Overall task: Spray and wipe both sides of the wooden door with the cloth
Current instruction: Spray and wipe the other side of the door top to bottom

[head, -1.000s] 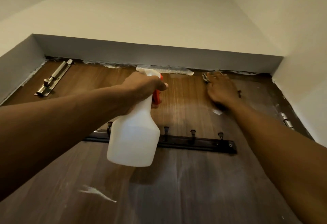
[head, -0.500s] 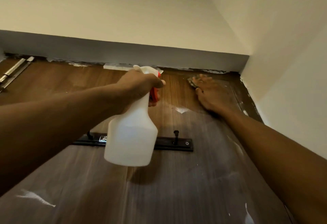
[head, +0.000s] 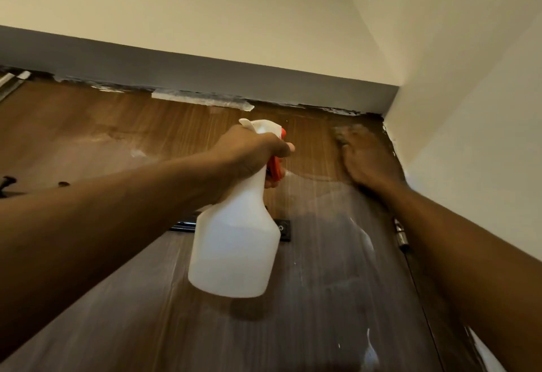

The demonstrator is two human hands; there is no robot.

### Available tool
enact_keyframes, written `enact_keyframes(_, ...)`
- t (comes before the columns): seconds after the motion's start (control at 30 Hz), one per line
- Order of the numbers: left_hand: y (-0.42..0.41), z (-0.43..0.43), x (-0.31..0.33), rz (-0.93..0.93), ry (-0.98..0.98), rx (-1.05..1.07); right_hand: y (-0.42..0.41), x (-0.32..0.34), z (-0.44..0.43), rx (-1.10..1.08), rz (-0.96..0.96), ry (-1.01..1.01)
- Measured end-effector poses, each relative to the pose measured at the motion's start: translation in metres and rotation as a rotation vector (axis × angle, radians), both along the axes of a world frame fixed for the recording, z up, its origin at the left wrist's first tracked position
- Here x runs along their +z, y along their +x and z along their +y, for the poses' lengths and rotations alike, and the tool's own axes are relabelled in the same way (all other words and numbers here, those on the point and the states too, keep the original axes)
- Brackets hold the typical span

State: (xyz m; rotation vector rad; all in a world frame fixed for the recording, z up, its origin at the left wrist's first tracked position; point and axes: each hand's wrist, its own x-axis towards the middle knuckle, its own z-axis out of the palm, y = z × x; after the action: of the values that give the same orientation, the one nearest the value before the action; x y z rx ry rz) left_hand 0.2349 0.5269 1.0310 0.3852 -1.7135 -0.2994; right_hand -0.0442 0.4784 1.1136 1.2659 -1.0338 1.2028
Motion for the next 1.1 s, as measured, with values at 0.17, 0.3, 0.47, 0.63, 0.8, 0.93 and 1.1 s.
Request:
enact_keyframes(0.17, 0.003, 0.002, -0.002, 0.003, 0.000, 0.026, 0.017, 0.036, -0.002, -0.016, -0.330, 0.044)
enact_keyframes(0.3, -0.001, 0.005, -0.005, 0.017, 0.007, 0.003, 0.054, 0.007, -0.010, -0.058, 0.002, 0.079)
enact_keyframes(0.47, -0.008, 0.011, -0.023, 0.017, 0.054, -0.035, 0.030, -0.068, 0.005, -0.124, -0.002, 0.125)
enact_keyframes(0.63, -0.001, 0.009, -0.045, 0.014, 0.091, 0.017, 0.003, -0.067, 0.007, -0.197, -0.197, 0.082)
enact_keyframes(0.8, 0.011, 0.004, -0.051, 0.014, 0.113, 0.028, 0.069, -0.052, -0.005, -0.079, -0.134, 0.070)
enact_keyframes(0.93, 0.022, 0.004, -0.056, 0.011, 0.127, -0.003, 0.073, -0.120, -0.002, -0.074, 0.152, 0.159)
enact_keyframes(1.1, 0.040, -0.002, -0.071, -0.026, 0.122, -0.028, -0.003, -0.139, 0.007, -0.172, -0.074, 0.086)
